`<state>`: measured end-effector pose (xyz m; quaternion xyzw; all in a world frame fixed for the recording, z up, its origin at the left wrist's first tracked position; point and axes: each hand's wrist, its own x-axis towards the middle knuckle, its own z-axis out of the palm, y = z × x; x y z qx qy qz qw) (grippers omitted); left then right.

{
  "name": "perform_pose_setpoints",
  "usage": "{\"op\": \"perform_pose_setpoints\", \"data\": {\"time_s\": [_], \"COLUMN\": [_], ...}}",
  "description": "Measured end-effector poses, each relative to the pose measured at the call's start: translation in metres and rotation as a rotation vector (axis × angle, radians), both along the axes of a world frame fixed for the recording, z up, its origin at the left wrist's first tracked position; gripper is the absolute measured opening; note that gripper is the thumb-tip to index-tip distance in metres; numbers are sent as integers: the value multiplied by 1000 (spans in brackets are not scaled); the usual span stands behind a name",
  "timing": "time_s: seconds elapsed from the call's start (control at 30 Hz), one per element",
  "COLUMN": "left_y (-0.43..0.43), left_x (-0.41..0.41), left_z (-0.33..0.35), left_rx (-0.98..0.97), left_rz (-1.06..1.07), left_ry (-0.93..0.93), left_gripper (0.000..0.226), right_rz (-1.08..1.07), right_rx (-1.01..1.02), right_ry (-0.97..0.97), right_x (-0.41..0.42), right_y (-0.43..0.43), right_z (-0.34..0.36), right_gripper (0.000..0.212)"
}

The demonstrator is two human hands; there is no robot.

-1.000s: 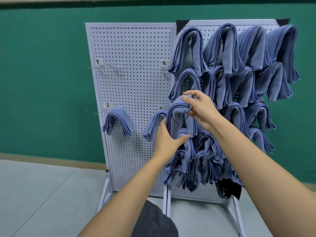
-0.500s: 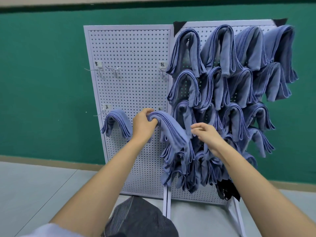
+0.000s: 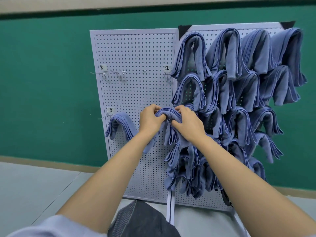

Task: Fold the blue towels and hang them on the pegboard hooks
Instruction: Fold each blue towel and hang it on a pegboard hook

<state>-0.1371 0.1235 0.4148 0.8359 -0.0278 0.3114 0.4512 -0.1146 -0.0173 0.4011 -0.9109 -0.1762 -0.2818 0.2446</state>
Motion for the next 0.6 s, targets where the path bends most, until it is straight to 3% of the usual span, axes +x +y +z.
{"op": "perform_pose_setpoints", "data": {"time_s": [0.23,0.6], "left_y": [24,25], "left_x": [17,57], "left_z": [3,94], "left_rx": [217,-22], "left_rz": [-68,-93], "left_ry": [73,-315], "left_gripper": [33,33], "right_rz": [59,153], "right_rx": [20,344], "right_ry": [49,-203], "right_x": [18,54], "right_y": [-2,23], "right_z": [7,103], "right_gripper": [23,24]}}
